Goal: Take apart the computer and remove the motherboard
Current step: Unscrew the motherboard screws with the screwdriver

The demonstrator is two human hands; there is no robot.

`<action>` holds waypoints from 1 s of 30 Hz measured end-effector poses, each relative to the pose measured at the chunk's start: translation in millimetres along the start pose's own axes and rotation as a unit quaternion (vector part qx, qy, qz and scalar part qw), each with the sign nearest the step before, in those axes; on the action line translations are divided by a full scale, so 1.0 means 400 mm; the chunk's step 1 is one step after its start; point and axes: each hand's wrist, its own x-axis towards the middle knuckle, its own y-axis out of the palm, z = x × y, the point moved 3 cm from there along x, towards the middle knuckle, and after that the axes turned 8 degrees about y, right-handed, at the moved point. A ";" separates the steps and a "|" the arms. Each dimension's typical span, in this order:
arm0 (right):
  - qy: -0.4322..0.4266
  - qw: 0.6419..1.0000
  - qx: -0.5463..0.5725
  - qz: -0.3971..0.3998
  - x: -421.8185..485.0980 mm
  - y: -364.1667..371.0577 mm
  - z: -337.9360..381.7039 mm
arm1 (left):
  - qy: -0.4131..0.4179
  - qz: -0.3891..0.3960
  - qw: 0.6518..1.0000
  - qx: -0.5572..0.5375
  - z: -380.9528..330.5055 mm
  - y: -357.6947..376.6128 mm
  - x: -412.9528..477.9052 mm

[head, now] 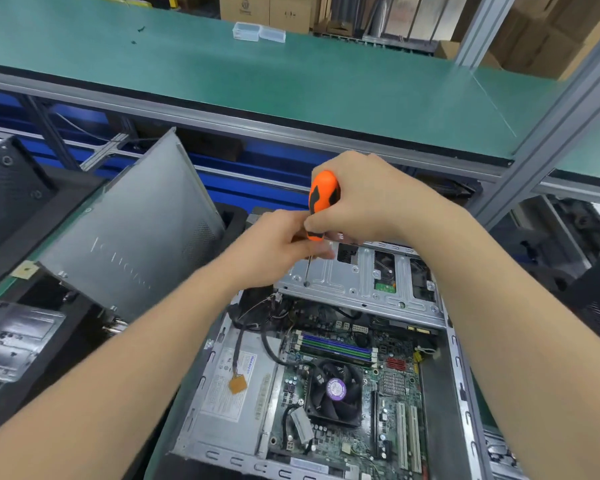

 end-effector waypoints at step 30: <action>0.057 0.960 -0.230 0.150 0.017 -0.054 0.076 | 0.033 0.002 0.966 -0.255 -0.008 0.048 0.049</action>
